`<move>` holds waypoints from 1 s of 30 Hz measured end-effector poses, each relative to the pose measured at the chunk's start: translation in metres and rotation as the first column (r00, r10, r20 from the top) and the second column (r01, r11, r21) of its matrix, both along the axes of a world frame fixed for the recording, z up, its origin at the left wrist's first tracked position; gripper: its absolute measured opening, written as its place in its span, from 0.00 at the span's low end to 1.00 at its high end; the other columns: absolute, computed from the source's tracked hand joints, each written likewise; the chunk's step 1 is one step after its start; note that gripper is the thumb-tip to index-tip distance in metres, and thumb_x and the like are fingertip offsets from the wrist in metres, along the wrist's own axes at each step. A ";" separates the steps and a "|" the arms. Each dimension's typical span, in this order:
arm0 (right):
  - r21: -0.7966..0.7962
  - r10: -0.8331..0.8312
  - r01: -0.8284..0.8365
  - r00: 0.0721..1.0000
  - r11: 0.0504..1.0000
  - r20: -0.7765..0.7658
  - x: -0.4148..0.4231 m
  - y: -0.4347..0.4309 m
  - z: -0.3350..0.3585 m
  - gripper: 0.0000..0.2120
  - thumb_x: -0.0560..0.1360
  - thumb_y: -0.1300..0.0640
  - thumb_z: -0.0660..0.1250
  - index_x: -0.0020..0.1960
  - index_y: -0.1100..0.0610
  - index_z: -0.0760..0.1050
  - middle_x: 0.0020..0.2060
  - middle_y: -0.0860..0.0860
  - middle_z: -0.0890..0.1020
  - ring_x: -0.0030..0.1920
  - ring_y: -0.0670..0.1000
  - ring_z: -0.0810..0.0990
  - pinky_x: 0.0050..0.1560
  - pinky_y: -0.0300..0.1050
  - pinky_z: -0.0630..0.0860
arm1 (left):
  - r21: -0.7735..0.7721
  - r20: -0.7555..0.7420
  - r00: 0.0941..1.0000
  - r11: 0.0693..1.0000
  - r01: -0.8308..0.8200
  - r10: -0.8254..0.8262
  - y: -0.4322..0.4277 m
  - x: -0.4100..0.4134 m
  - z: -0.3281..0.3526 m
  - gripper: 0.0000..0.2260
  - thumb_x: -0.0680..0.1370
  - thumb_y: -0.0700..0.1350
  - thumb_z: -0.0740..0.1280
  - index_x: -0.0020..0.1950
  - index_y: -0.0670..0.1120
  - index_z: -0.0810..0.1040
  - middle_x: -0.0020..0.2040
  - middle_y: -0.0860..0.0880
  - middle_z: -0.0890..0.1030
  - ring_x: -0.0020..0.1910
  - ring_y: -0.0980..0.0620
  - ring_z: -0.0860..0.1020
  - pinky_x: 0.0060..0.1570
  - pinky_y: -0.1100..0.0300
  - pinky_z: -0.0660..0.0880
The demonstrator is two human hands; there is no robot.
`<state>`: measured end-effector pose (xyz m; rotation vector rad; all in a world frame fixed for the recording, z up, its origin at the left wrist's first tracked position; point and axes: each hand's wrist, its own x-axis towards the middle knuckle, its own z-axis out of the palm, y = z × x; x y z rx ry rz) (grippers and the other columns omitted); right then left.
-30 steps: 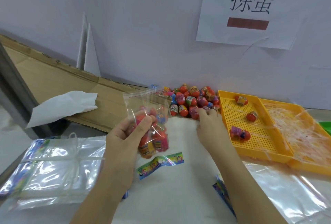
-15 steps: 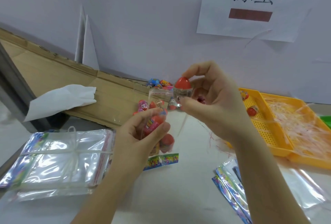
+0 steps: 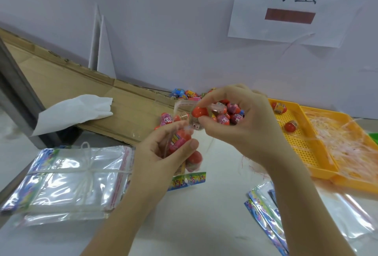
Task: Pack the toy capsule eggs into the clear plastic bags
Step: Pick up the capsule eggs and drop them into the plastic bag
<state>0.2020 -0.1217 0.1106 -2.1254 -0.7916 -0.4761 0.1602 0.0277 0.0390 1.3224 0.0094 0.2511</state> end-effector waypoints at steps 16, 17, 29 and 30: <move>-0.133 0.019 -0.035 0.993 0.990 -0.116 0.007 -0.008 -0.004 0.15 0.70 0.33 0.62 0.54 0.33 0.76 0.61 0.32 0.66 0.65 0.38 0.64 0.68 0.47 0.62 | -0.152 -0.004 1.000 0.988 0.004 -0.004 0.005 0.003 -0.003 0.17 0.63 0.50 0.75 0.51 0.52 0.86 0.46 0.43 0.86 0.43 0.45 0.85 0.40 0.47 0.83; -0.055 0.014 -0.022 0.988 0.998 -0.153 0.007 -0.008 -0.004 0.22 0.67 0.32 0.64 0.60 0.32 0.72 0.63 0.35 0.66 0.65 0.38 0.65 0.66 0.45 0.66 | -0.165 -0.009 1.000 0.986 0.007 -0.009 0.005 0.003 -0.003 0.16 0.63 0.50 0.74 0.50 0.52 0.86 0.47 0.45 0.86 0.44 0.46 0.85 0.40 0.50 0.83; 0.207 0.202 -0.103 0.810 0.973 -0.550 0.021 -0.003 -0.016 0.06 0.66 0.47 0.72 0.39 0.49 0.83 0.35 0.49 0.85 0.35 0.50 0.83 0.31 0.39 0.77 | -0.224 -0.070 0.987 0.961 -0.160 0.148 0.005 0.006 -0.008 0.16 0.68 0.55 0.71 0.50 0.48 0.86 0.50 0.45 0.86 0.51 0.47 0.84 0.47 0.53 0.82; 0.191 0.199 -0.107 0.799 0.976 -0.567 0.021 -0.003 -0.018 0.05 0.67 0.49 0.73 0.38 0.49 0.83 0.34 0.49 0.85 0.34 0.49 0.82 0.30 0.39 0.77 | -0.239 -0.074 0.984 0.955 -0.178 0.164 0.004 0.006 -0.009 0.14 0.69 0.53 0.70 0.50 0.47 0.86 0.51 0.45 0.86 0.53 0.46 0.84 0.51 0.51 0.81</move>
